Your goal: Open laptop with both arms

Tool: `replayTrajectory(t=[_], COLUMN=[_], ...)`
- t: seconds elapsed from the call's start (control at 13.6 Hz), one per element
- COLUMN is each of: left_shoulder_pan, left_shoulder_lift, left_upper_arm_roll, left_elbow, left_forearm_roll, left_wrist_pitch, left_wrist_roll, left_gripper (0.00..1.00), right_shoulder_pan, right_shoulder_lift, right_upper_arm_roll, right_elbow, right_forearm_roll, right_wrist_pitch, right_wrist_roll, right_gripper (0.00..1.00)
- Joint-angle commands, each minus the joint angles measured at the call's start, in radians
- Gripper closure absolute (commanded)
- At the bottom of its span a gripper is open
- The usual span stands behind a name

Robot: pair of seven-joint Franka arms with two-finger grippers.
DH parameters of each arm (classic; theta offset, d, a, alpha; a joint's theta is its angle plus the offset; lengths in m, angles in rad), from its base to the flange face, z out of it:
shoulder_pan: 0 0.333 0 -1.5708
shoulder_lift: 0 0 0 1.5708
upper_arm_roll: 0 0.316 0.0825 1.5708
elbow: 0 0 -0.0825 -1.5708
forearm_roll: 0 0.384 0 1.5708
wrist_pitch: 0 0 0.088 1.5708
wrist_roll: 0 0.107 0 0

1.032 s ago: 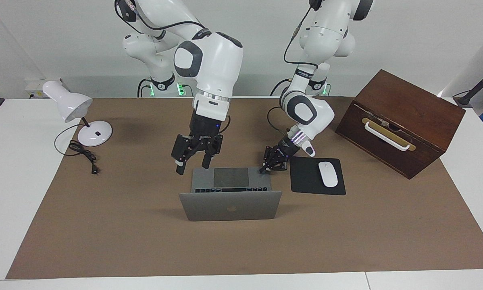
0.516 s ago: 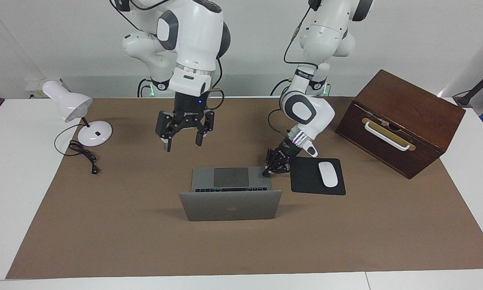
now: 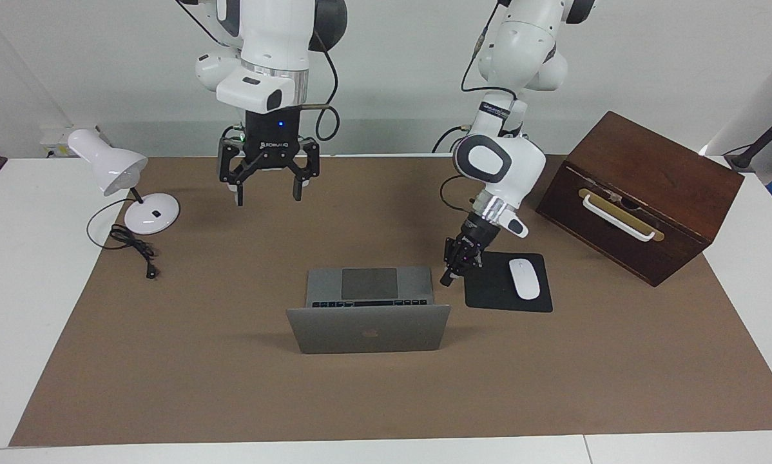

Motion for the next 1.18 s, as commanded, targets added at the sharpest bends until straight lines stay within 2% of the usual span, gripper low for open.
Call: replayTrajectory(t=[0.0,0.29,0.59,0.81,1.03,1.11], left_shoulder_pan=[0.004,0.085,0.202,0.242,0.245,0.249], left_shoulder_lift=[-0.022,-0.021,-0.018,-0.004,0.013,0.018], left_upper_arm_roll=[0.011,0.011,0.010,0.010,0.010,0.011], left_elbow=[-0.012,0.038,0.080,0.121,0.163,0.167], left_forearm_roll=[0.015,0.022,0.136,0.264,0.461,0.481], left_wrist_pitch=[0.059,0.067,-0.031,-0.051,-0.054,-0.054], left_wrist_roll=[0.070,0.108,0.108,0.107,0.105,0.105], left_gripper=[1.00,1.00,1.00,1.00,1.00,1.00], right_shoulder_pan=[-0.046,-0.137,-0.189,-0.224,-0.276,-0.296], right_shoulder_lift=[-0.042,-0.079,-0.106,-0.117,-0.125,-0.126], right_upper_arm_roll=[0.006,0.006,0.006,0.006,0.006,0.006], right_elbow=[-0.026,-0.026,-0.028,-0.028,-0.031,-0.031], right_forearm_roll=[0.066,0.153,0.201,0.248,0.294,0.297], right_wrist_pitch=[-0.032,-0.090,-0.128,-0.157,-0.199,-0.214], right_wrist_roll=[0.070,0.118,0.121,0.139,0.139,0.136], right_gripper=[0.00,0.00,0.00,0.00,0.00,0.00])
